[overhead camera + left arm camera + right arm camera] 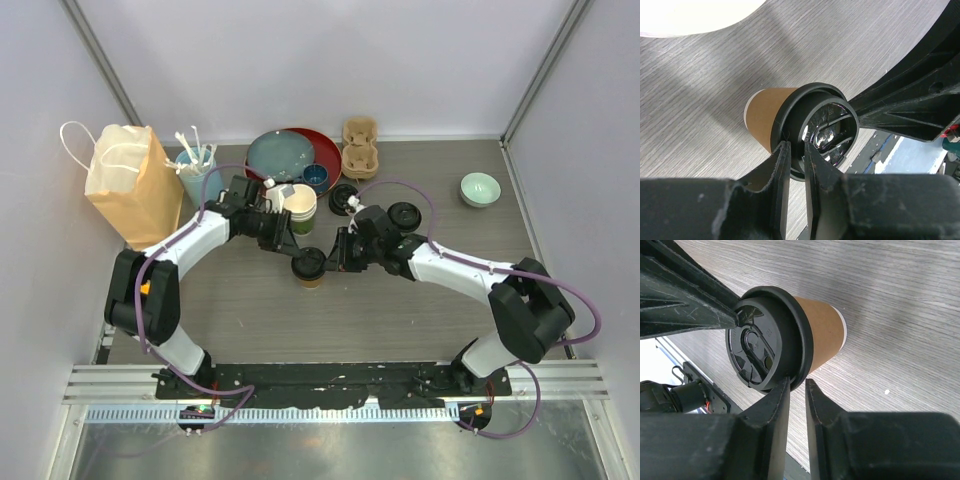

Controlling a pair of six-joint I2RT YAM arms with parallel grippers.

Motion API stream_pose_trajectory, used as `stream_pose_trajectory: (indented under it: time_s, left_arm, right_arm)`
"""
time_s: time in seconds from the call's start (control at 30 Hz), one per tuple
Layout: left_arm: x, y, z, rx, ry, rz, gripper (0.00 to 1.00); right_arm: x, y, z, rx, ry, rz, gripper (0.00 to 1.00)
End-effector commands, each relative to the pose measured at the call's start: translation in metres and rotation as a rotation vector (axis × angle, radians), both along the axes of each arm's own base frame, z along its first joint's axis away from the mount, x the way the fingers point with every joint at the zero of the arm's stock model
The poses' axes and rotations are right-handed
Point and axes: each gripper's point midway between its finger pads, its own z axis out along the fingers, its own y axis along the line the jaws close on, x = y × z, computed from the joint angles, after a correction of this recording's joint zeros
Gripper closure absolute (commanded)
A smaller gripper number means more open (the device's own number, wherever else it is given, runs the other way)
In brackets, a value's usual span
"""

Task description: Pack the takeout coffee

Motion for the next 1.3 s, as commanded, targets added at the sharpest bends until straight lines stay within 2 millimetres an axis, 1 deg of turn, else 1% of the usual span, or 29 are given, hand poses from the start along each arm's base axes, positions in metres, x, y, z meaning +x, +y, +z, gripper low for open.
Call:
stream_pose_trajectory:
  time_s: [0.0, 0.03, 0.07, 0.1, 0.2, 0.23, 0.43, 0.53, 0.6, 0.67, 0.83, 0.93, 1.13, 1.27]
  left_arm:
    - [-0.037, 0.011, -0.041, 0.085, 0.138, -0.053, 0.80]
    - [-0.040, 0.013, -0.043, 0.093, 0.150, -0.057, 0.80]
    - [-0.041, 0.014, -0.046, 0.099, 0.159, -0.057, 0.80]
    - [-0.041, 0.015, -0.047, 0.101, 0.159, -0.061, 0.81]
    - [-0.043, 0.019, -0.055, 0.124, 0.165, -0.070, 0.82]
    - [-0.042, 0.022, -0.056, 0.132, 0.164, -0.071, 0.83]
    - [-0.049, 0.028, -0.066, 0.157, 0.163, -0.090, 0.84]
    - [-0.049, 0.028, -0.062, 0.149, 0.155, -0.094, 0.84]
    - [-0.046, 0.026, -0.055, 0.134, 0.142, -0.094, 0.83]
    - [-0.043, 0.023, -0.043, 0.107, 0.117, -0.098, 0.83]
    - [-0.030, 0.012, -0.009, 0.042, 0.032, -0.099, 0.82]
    - [-0.023, 0.008, 0.005, 0.017, 0.006, -0.087, 0.82]
    - [-0.017, 0.007, 0.019, -0.013, -0.007, -0.071, 0.81]
    - [-0.018, 0.005, 0.025, -0.031, -0.011, -0.077, 0.80]
  right_arm:
    - [-0.013, -0.015, -0.051, -0.094, 0.078, -0.020, 0.80]
    - [-0.018, -0.018, -0.058, -0.102, 0.098, -0.025, 0.84]
    - [-0.020, -0.020, -0.061, -0.105, 0.105, -0.027, 0.86]
    - [-0.023, -0.023, -0.067, -0.108, 0.113, -0.032, 0.87]
    - [-0.026, -0.027, -0.074, -0.118, 0.123, -0.038, 0.90]
    - [-0.028, -0.031, -0.080, -0.133, 0.129, -0.043, 0.91]
    - [-0.034, -0.039, -0.097, -0.165, 0.151, -0.048, 0.92]
    - [-0.035, -0.041, -0.102, -0.178, 0.159, -0.046, 0.92]
    - [-0.033, -0.039, -0.097, -0.178, 0.151, -0.047, 0.92]
    - [-0.029, -0.037, -0.090, -0.181, 0.131, -0.037, 0.91]
    - [-0.016, -0.022, -0.056, -0.155, 0.060, 0.004, 0.88]
    - [-0.008, -0.013, -0.035, -0.127, 0.019, 0.014, 0.86]
    - [0.003, -0.002, 0.002, -0.083, -0.055, 0.036, 0.82]
    - [0.005, 0.005, 0.015, -0.055, -0.085, 0.072, 0.80]
